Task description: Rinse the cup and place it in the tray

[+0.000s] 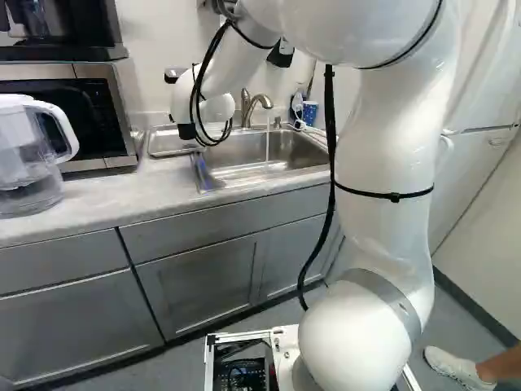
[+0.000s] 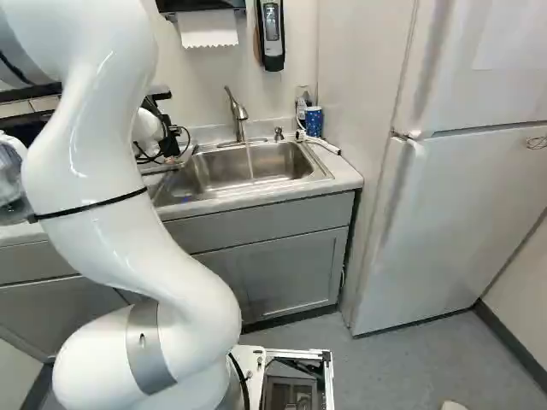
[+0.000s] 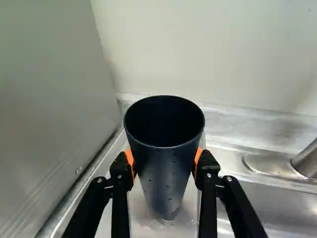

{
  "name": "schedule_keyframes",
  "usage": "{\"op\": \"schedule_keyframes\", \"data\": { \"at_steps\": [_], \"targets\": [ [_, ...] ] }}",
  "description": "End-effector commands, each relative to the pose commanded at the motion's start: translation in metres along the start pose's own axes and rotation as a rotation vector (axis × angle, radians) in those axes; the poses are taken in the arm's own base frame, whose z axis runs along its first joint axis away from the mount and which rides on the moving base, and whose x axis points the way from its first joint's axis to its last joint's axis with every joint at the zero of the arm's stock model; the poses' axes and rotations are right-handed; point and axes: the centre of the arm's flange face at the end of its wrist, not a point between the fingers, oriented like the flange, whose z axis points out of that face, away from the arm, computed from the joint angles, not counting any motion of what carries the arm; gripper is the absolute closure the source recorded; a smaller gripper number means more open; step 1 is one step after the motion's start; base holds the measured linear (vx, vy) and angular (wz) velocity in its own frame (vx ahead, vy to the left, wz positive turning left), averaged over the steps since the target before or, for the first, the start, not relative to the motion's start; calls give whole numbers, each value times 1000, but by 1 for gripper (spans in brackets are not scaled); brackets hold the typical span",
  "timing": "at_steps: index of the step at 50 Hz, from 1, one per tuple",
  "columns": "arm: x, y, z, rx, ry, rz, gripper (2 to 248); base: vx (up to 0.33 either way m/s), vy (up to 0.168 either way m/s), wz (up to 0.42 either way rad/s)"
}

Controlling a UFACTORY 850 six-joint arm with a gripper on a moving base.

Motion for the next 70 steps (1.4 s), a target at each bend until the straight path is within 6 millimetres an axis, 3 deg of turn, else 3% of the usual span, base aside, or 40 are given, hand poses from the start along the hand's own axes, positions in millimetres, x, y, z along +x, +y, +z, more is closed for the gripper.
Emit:
{"op": "schedule_keyframes", "data": {
  "at_steps": [27, 51, 52, 57, 58, 62, 63, 67, 68, 70],
  "targets": [
    [-21, 0, 13, -4, 32, -2, 125, 0, 0, 0],
    [-21, 0, 13, -4, 34, -2, 120, 0, 0, 0],
    [-21, 0, 13, -4, 34, -2, 90, 0, 0, 0],
    [-21, 0, 13, -4, 34, -2, 90, 0, 0, 0],
    [-21, 0, 13, -4, 34, -2, 56, 0, 0, 0],
    [-21, 0, 13, -4, 34, -2, 56, 0, 0, 0],
    [-21, 0, 13, -4, 34, -2, 21, 0, 0, 0],
    [-21, 0, 13, -4, 34, -2, 21, 0, 0, 0],
    [-21, 0, 13, -4, 34, -2, 3, 0, 0, 0],
    [-20, 0, 13, -4, 35, -2, 3, 0, 0, 0]
  ]
}}
